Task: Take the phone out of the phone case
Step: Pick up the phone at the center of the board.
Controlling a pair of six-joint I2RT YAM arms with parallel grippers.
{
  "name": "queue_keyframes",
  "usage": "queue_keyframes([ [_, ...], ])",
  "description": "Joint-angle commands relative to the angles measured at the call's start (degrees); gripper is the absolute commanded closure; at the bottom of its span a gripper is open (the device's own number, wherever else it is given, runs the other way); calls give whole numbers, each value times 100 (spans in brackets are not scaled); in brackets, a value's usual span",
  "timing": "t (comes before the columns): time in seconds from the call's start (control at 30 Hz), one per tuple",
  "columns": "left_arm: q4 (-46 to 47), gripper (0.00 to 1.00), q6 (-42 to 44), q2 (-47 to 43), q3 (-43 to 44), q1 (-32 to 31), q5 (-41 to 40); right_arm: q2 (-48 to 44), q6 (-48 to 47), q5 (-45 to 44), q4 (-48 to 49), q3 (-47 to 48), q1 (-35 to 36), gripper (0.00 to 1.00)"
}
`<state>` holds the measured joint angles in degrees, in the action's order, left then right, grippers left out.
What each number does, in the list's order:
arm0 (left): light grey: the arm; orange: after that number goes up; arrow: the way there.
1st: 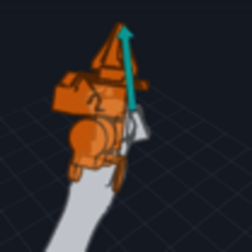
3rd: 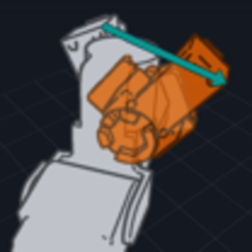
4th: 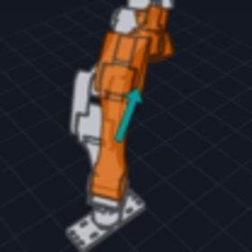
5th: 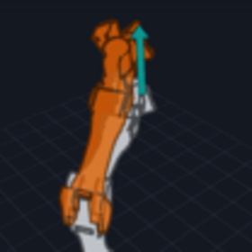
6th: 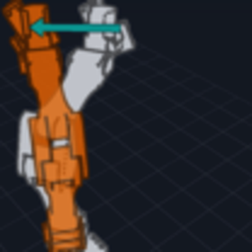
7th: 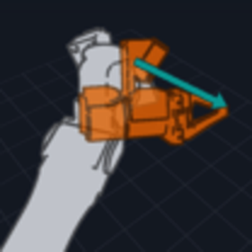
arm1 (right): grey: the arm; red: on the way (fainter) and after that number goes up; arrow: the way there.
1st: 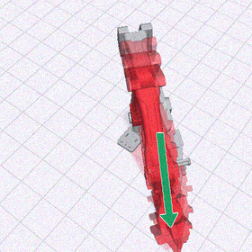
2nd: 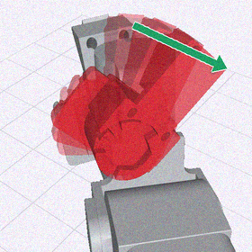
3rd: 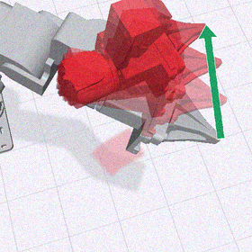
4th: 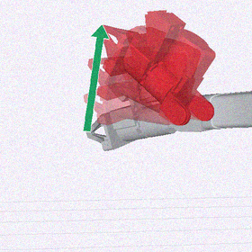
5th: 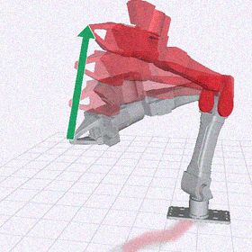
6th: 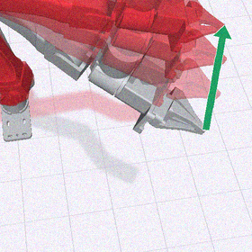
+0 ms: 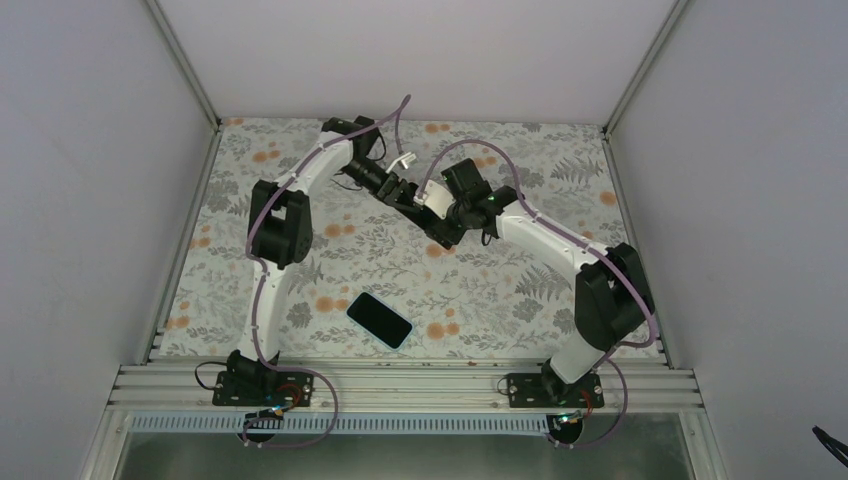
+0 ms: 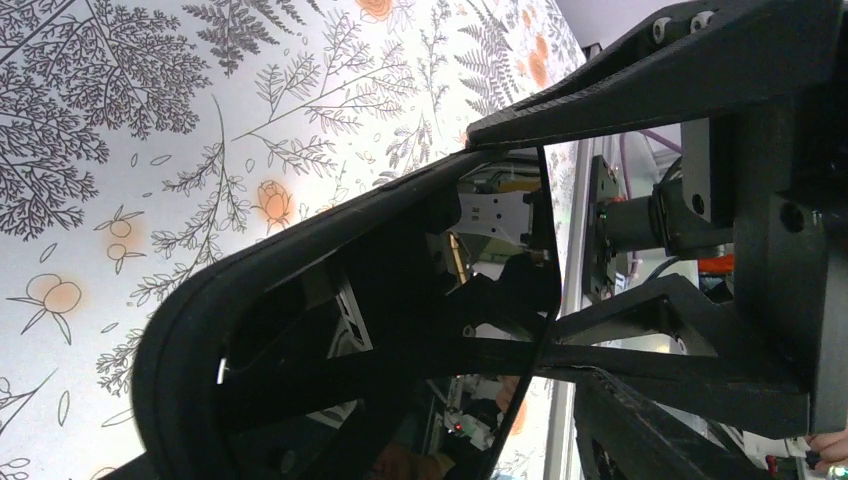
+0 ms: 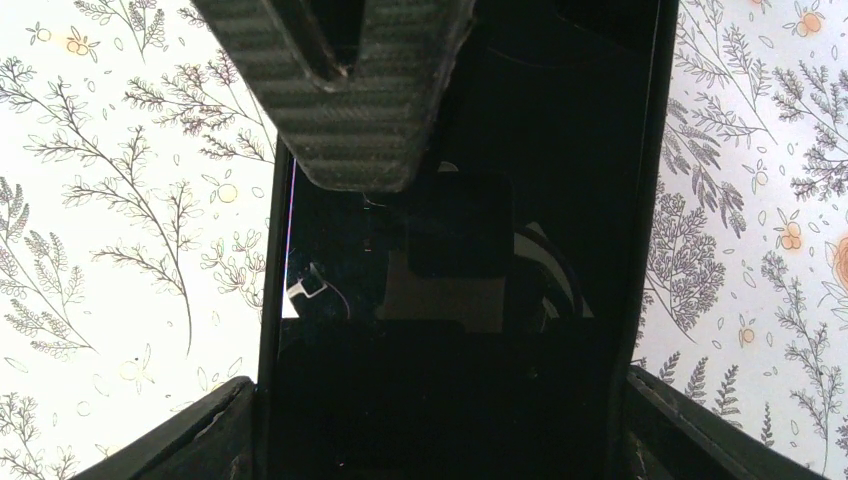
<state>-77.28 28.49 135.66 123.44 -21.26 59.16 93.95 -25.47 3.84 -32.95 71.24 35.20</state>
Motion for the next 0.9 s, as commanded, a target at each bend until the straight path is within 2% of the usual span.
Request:
queue_keyframes([
  [0.0, -49, 34, 126, -154, -48, 13, 245, -15, -73, -43, 342, 177, 40, 69],
  [0.13, -44, 40, 122, -136, -12, 8, 302, 2, -80, -32, 333, 179, 41, 69],
  [0.3, -49, 55, 143, -135, -16, -16, 374, 17, -144, 26, 340, 162, 40, 69],
  [0.43, -49, 57, 152, -168, -3, -49, 420, 64, -188, 140, 312, 157, 42, 69],
  [0.5, -51, 62, 182, -201, -13, -57, 434, 85, -229, 139, 294, 145, 46, 69],
  [0.8, -49, 95, 264, -314, -47, -182, 462, 57, -421, 329, 62, 120, 49, 44],
  [0.87, -51, 98, 314, -358, -84, -226, 403, 18, -427, 395, -47, 141, 53, 31],
])
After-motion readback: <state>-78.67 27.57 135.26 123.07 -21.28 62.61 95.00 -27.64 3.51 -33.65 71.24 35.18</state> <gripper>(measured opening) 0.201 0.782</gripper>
